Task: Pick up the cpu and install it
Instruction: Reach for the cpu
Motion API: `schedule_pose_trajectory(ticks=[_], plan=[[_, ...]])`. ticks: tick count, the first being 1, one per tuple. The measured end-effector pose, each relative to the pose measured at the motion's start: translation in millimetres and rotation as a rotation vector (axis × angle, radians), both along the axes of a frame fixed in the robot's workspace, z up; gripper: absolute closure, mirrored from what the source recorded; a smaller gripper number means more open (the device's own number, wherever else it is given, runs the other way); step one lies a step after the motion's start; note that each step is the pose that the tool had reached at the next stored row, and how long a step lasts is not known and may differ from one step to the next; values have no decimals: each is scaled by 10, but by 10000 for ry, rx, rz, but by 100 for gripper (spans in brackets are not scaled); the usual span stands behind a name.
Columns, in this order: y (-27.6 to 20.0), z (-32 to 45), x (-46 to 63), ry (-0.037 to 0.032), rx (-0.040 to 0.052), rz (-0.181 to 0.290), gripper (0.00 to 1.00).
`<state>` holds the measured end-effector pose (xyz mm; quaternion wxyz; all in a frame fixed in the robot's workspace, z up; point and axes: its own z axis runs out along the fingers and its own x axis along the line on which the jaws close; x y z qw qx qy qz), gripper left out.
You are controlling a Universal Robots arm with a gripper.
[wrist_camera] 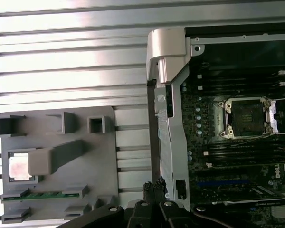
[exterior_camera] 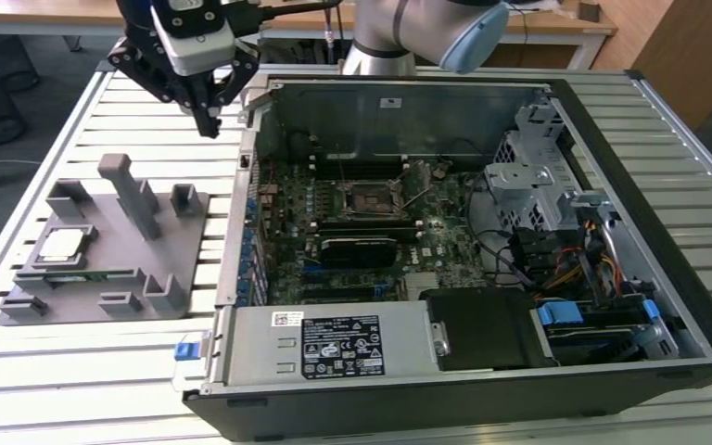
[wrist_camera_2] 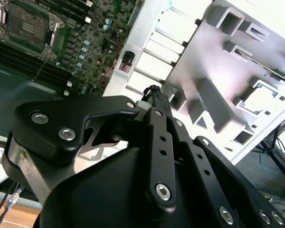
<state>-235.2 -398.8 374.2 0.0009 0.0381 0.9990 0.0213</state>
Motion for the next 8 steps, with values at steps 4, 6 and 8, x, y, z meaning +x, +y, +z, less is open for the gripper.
schedule_pose_trajectory(ticks=[4, 6, 8], plan=[[0, -7, -35, 24, 0, -1, 89], [1, -11, -49, 39, 1, -1, 89], [0, -14, -63, 55, -1, -1, 89]])
